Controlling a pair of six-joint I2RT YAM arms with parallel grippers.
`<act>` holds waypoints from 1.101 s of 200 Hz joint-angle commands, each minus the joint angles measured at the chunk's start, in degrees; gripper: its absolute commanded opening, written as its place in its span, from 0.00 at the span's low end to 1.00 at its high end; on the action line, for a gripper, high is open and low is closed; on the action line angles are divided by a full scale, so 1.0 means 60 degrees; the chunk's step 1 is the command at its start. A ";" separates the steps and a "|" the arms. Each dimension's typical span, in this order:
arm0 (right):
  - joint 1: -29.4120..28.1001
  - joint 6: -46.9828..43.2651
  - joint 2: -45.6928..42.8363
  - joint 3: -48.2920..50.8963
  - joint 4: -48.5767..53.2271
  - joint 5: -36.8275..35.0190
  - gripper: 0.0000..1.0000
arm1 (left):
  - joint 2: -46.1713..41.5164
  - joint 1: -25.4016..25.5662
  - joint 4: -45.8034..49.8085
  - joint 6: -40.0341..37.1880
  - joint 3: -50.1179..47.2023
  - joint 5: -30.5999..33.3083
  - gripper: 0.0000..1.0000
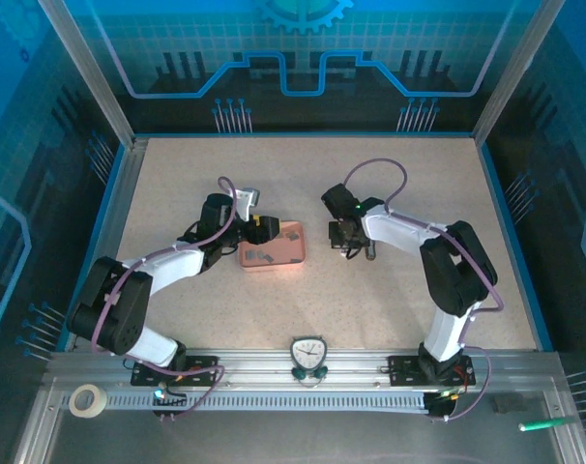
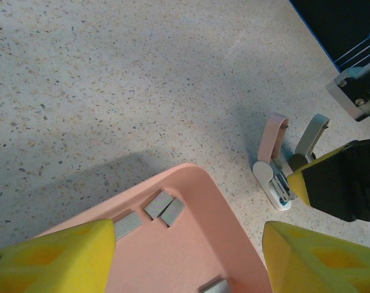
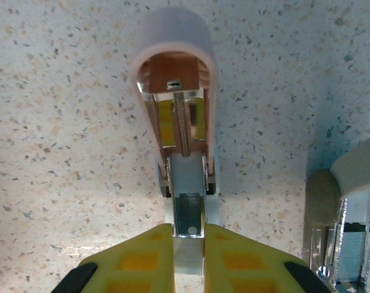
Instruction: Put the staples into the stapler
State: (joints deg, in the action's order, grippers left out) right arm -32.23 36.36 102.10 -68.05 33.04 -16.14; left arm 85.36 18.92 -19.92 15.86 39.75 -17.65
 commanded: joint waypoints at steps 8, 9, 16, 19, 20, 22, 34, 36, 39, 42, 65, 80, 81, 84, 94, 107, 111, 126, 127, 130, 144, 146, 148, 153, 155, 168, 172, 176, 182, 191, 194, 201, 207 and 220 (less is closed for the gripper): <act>-0.0184 0.0019 -0.0602 0.0369 -0.0601 -0.0424 0.15 | -0.0341 0.0070 -0.0001 -0.0314 0.0132 0.0021 0.66; -0.0189 0.0019 -0.0614 0.0384 -0.0615 -0.0434 0.15 | -0.0341 0.0070 0.0005 -0.0314 0.0123 0.0024 0.66; -0.0217 0.0019 -0.0667 0.0474 -0.0705 -0.0482 0.15 | -0.0369 0.0070 0.0005 -0.0312 0.0117 0.0031 0.66; -0.0223 0.0019 -0.0693 0.0511 -0.0735 -0.0499 0.15 | -0.0381 0.0070 0.0002 -0.0306 0.0111 0.0040 0.66; -0.0224 0.0019 -0.0711 0.0514 -0.0755 -0.0501 0.15 | -0.0382 0.0070 0.0006 -0.0310 0.0112 0.0041 0.66; -0.0224 0.0019 -0.0724 0.0545 -0.0781 -0.0514 0.15 | -0.0376 0.0070 0.0009 -0.0313 0.0102 0.0041 0.66; -0.0241 -0.0003 -0.0797 0.0669 -0.0951 -0.0536 0.15 | -0.0395 0.0070 -0.0001 -0.0305 0.0098 0.0047 0.66; -0.0239 -0.0008 -0.0800 0.0690 -0.0980 -0.0544 0.15 | -0.0398 0.0070 0.0007 -0.0312 0.0099 0.0043 0.66; -0.0252 -0.0010 -0.0814 0.0718 -0.1011 -0.0534 0.15 | -0.0395 0.0070 0.0004 -0.0314 0.0099 0.0041 0.66; -0.0250 -0.0010 -0.0818 0.0732 -0.1033 -0.0529 0.15 | -0.0391 0.0070 0.0009 -0.0301 0.0095 0.0041 0.66; -0.0246 0.0004 -0.0722 0.0751 -0.0989 -0.0572 0.15 | -0.0390 0.0070 0.0000 -0.0305 0.0099 0.0048 0.66; -0.0242 0.0005 -0.0622 0.0764 -0.0967 -0.0591 0.15 | -0.0397 0.0070 0.0008 -0.0304 0.0098 0.0055 0.66; -0.0240 0.0005 -0.0616 0.0765 -0.0974 -0.0591 0.15 | -0.0391 0.0070 0.0002 -0.0302 0.0099 0.0055 0.66; -0.0252 0.0005 -0.0592 0.0773 -0.0979 -0.0591 0.15 | -0.0391 0.0070 0.0002 -0.0301 0.0086 0.0048 0.66; -0.0253 -0.0009 -0.0553 0.0781 -0.1045 -0.0579 0.15 | -0.0393 0.0070 0.0001 -0.0312 0.0085 0.0054 0.66; -0.0239 -0.0025 -0.0458 0.0801 -0.1134 -0.0592 0.15 | -0.0387 0.0070 0.0006 -0.0311 0.0078 0.0056 0.66; -0.0252 -0.0025 -0.0433 0.0788 -0.1140 -0.0591 0.15 | -0.0384 0.0070 0.0020 -0.0314 0.0084 0.0056 0.66; -0.0241 -0.0039 -0.0341 0.0795 -0.1185 -0.0591 0.15 | -0.0403 0.0071 0.0034 -0.0328 0.0084 0.0070 0.66; -0.0240 -0.0039 -0.0337 0.0795 -0.1185 -0.0591 0.15 | -0.0401 0.0070 0.0029 -0.0336 0.0084 0.0063 0.66; -0.0239 -0.0047 -0.0333 0.0795 -0.1196 -0.0591 0.15 | -0.0403 0.0074 0.0038 -0.0329 0.0084 0.0070 0.66; -0.0231 -0.0050 -0.0266 0.0814 -0.1214 -0.0606 0.15 | -0.0428 0.0070 0.0039 -0.0343 0.0085 0.0077 0.66; -0.0241 -0.0053 -0.0261 0.0822 -0.1210 -0.0613 0.15 | -0.0424 0.0070 0.0039 -0.0336 0.0085 0.0076 0.66; -0.0236 -0.0054 -0.0253 0.0820 -0.1224 -0.0618 0.15 | -0.0420 0.0070 0.0050 -0.0341 0.0077 0.0083 0.66; -0.0239 -0.0054 -0.0245 0.0848 -0.1242 -0.0618 0.15 | -0.0412 0.0070 0.0041 -0.0339 0.0084 0.0085 0.66; -0.0239 -0.0054 -0.0245 0.0863 -0.1250 -0.0631 0.15 | -0.0413 0.0070 0.0040 -0.0342 0.0081 0.0092 0.66; -0.0225 -0.0054 -0.0238 0.0905 -0.1302 -0.0649 0.15 | -0.0390 0.0070 0.0039 -0.0343 0.0077 0.0085 0.66; -0.0224 -0.0054 -0.0231 0.0913 -0.1310 -0.0650 0.15 | -0.0394 0.0070 0.0039 -0.0333 0.0082 0.0085 0.66; -0.0226 -0.0054 -0.0232 0.0929 -0.1314 -0.0663 0.15 | -0.0385 0.0071 0.0039 -0.0329 0.0086 0.0074 0.66; -0.0223 -0.0068 -0.0241 0.0954 -0.1346 -0.0685 0.15 | -0.0374 0.0070 0.0039 -0.0330 0.0094 0.0078 0.66; -0.0217 -0.0069 -0.0245 0.0998 -0.1378 -0.0708 0.15 | -0.0376 0.0070 0.0037 -0.0328 0.0094 0.0083 0.66; -0.0211 -0.0081 -0.0245 0.1004 -0.1383 -0.0719 0.15 | -0.0383 0.0070 0.0039 -0.0328 0.0098 0.0078 0.66; -0.0210 -0.0083 -0.0239 0.1020 -0.1390 -0.0734 0.15 | -0.0370 0.0070 0.0030 -0.0336 0.0106 0.0085 0.66; -0.0210 -0.0092 -0.0258 0.1044 -0.1411 -0.0734 0.15 | -0.0346 0.0070 0.0035 -0.0329 0.0112 0.0067 0.66; -0.0195 -0.0127 -0.0310 0.1080 -0.1448 -0.0727 0.15 | -0.0337 0.0071 0.0038 -0.0311 0.0120 0.0069 0.66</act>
State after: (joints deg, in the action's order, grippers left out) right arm -33.10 36.12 100.09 -62.48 25.36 -19.11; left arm 84.47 18.94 -19.81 14.98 39.75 -17.63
